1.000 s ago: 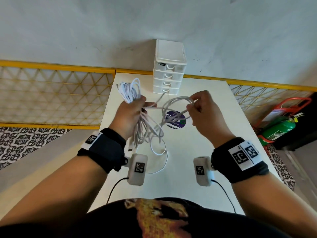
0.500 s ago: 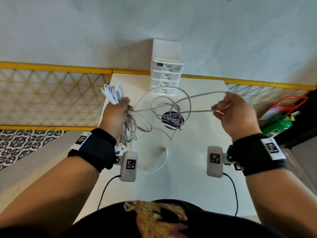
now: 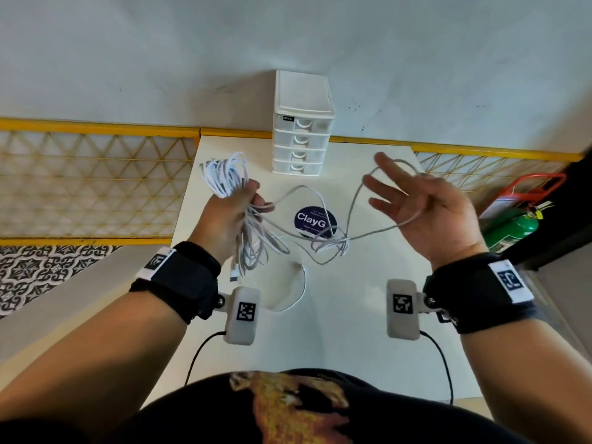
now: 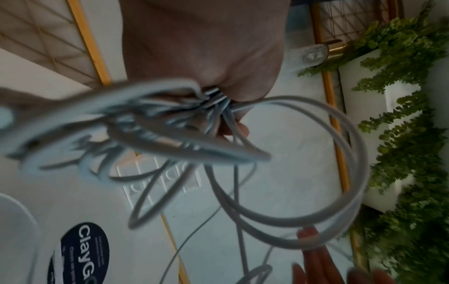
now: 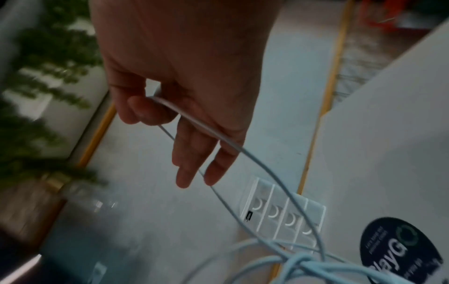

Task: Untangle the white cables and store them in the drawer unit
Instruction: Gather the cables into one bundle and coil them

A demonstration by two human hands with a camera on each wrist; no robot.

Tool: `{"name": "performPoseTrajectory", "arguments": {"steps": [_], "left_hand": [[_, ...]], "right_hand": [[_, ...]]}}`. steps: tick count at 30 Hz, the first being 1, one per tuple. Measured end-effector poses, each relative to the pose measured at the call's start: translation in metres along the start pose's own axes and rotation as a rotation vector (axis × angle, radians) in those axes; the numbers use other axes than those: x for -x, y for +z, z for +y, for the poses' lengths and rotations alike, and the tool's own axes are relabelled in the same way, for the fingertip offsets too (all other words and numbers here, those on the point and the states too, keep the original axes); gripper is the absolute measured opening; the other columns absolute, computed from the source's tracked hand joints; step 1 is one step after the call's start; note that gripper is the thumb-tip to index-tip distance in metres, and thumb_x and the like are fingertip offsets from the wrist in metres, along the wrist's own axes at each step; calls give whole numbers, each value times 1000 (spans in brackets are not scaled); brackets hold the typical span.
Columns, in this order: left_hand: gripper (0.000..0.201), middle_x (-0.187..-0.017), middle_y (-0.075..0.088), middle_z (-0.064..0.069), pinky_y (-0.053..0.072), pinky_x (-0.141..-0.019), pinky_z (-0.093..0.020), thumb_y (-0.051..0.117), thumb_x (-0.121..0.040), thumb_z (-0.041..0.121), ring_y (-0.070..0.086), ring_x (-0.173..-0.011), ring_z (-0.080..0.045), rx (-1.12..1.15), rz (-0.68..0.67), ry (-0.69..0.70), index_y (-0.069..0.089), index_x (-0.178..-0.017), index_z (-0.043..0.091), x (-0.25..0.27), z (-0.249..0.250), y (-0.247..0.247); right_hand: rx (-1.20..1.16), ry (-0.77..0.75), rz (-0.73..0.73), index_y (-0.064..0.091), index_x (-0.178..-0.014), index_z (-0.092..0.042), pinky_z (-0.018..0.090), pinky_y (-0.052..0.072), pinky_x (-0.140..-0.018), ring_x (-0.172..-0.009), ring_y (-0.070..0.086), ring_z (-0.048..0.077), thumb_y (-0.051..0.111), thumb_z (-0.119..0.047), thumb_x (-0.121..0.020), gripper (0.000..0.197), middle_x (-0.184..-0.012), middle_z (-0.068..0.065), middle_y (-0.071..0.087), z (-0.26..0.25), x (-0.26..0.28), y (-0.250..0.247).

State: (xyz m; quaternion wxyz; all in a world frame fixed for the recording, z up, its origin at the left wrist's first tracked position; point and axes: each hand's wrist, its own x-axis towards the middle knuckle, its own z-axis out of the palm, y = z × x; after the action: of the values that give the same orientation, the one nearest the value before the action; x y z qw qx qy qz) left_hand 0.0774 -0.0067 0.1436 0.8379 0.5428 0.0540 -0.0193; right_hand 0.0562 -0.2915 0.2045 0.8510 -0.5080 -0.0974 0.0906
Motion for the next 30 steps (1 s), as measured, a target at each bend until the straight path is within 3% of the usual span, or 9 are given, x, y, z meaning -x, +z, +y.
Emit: {"name": "performPoseTrajectory", "arguments": {"steps": [2, 5, 7, 11, 13, 16, 20, 23, 30], "left_hand": [[16, -56, 53, 4, 51, -66, -28, 55, -98, 18, 58, -57, -15, -88, -3, 6, 59, -83, 12, 3, -4, 13], [24, -56, 52, 3, 45, -67, -35, 69, -88, 33, 53, -55, -17, -315, -40, 41, 59, -71, 19, 8, -9, 28], [19, -59, 56, 6, 44, -61, -32, 70, -88, 32, 50, -54, -13, -389, -142, 67, 63, -76, 19, 13, -11, 40], [16, -53, 49, 8, 35, -58, -30, 71, -88, 29, 41, -49, -10, -400, -241, 3, 65, -84, 14, 21, -12, 61], [29, -53, 45, 7, 35, -57, -28, 69, -88, 36, 40, -49, -11, -580, -234, -46, 58, -69, 18, 20, -14, 62], [23, -60, 55, 2, 42, -49, -18, 65, -91, 29, 51, -40, -2, -922, -219, -67, 55, -71, 22, 17, -22, 49], [25, -57, 53, 0, 46, -50, -22, 66, -91, 31, 55, -43, -11, -877, -33, -185, 56, -75, 15, 10, -32, 21], [25, -59, 49, -2, 42, -48, -20, 67, -90, 27, 47, -45, -11, -628, 104, -228, 66, -93, 2, 2, -34, 7], [23, -68, 47, -6, 36, -38, -14, 54, -97, 26, 51, -34, -8, -249, 405, -306, 58, -104, 5, -10, -74, -19]], "right_hand": [[164, 28, -35, 67, -68, -21, 44, 40, -94, -128, 52, 32, 61, -27, -79, 14, -140, 10, 54, 0, -7, 18], [378, 110, -124, 75, -95, -20, 42, 35, -96, -127, 53, 21, 40, -21, -88, 35, -134, 5, 60, 0, -17, 36], [432, 146, -199, 76, -88, -14, 34, 39, -94, -124, 56, 17, 40, -18, -86, 36, -130, 8, 62, -3, -22, 52], [554, 109, -286, 55, -82, 26, 27, 43, -84, -108, 60, 21, 41, -18, -83, 46, -127, 14, 63, -8, -38, 71], [537, -5, -256, 58, -86, 19, 27, 42, -79, -102, 57, 25, 42, -18, -83, 40, -123, 17, 65, -21, -46, 73], [314, -256, -75, 52, -69, -1, 25, 43, -70, -96, 58, 27, 44, -18, -74, 20, -115, 17, 68, -64, -49, 62], [503, -408, 143, 58, -54, -17, 32, 41, -97, -113, 62, 20, 48, -15, -73, 21, -121, 5, 68, -95, -36, 17], [575, -316, 291, 69, -58, -17, 32, 43, -100, -113, 63, 19, 51, -10, -76, 26, -110, -2, 73, -69, -27, -23], [717, 395, 527, 58, -103, 0, 32, 45, -55, -48, 66, 22, 37, 4, -93, 24, -65, 6, 67, 40, 27, -101]]}}
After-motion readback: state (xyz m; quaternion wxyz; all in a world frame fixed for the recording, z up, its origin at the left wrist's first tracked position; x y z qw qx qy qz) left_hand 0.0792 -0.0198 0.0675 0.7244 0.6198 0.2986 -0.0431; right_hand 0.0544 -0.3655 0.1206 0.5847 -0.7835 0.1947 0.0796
